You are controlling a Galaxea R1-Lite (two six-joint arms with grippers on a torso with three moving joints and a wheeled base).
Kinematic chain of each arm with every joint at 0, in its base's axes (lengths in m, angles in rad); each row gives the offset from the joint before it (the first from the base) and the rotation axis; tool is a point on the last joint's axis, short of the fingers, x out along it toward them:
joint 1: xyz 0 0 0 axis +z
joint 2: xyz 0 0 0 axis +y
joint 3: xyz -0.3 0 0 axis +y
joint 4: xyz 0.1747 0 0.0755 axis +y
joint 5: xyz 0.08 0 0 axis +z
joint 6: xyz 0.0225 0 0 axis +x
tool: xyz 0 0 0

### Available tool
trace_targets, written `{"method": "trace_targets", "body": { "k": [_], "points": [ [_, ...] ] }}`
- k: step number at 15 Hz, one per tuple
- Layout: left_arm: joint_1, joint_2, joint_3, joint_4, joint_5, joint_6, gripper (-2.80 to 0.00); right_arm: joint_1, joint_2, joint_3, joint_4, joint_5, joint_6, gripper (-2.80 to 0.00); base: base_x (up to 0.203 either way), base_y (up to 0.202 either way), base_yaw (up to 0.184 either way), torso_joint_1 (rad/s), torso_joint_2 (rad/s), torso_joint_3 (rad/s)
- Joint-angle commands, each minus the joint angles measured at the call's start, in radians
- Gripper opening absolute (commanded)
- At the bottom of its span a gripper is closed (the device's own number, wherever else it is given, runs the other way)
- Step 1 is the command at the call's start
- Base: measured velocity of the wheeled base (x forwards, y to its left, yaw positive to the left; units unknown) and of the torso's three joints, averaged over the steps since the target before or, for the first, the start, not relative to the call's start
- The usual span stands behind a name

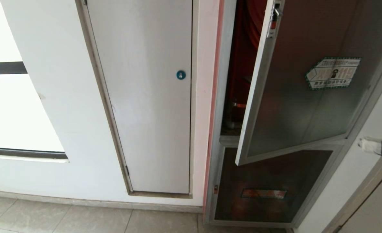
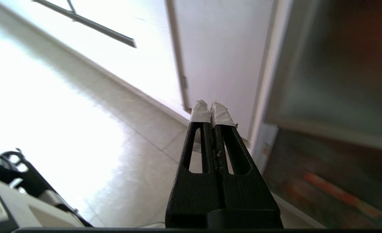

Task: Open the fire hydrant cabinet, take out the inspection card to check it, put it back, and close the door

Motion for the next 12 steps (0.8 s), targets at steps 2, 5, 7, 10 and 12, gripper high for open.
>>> {"method": "trace_targets", "body": {
  "k": [2,5,7,10,12],
  "points": [
    [0.000,0.000,0.006,0.000,0.000,0.000,-2.80,0.157,0.336,-0.149,-0.073,-0.039,0.039,-2.80,0.000,0.000,0.000,0.000,0.00,0.000],
    [-0.001,0.000,0.006,0.000,0.000,0.000,-2.80,0.313,0.546,-0.248,-0.194,-0.245,0.072,-2.80,0.000,0.000,0.000,0.000,0.00,0.000],
    [0.000,0.000,0.006,0.000,0.000,0.000,-2.80,0.406,0.673,-0.294,-0.345,-0.479,0.078,-2.80,0.000,0.000,0.000,0.000,0.00,0.000],
    [0.000,0.000,0.006,0.000,0.000,0.000,-2.80,0.532,0.830,-0.351,-0.577,-0.822,0.051,-2.80,0.000,0.000,0.000,0.000,0.00,0.000],
    [-0.001,0.000,0.006,0.000,0.000,0.000,-2.80,0.571,0.908,-0.371,-0.727,-0.978,-0.012,-2.80,0.000,0.000,0.000,0.000,0.00,0.000]
  ]
}}
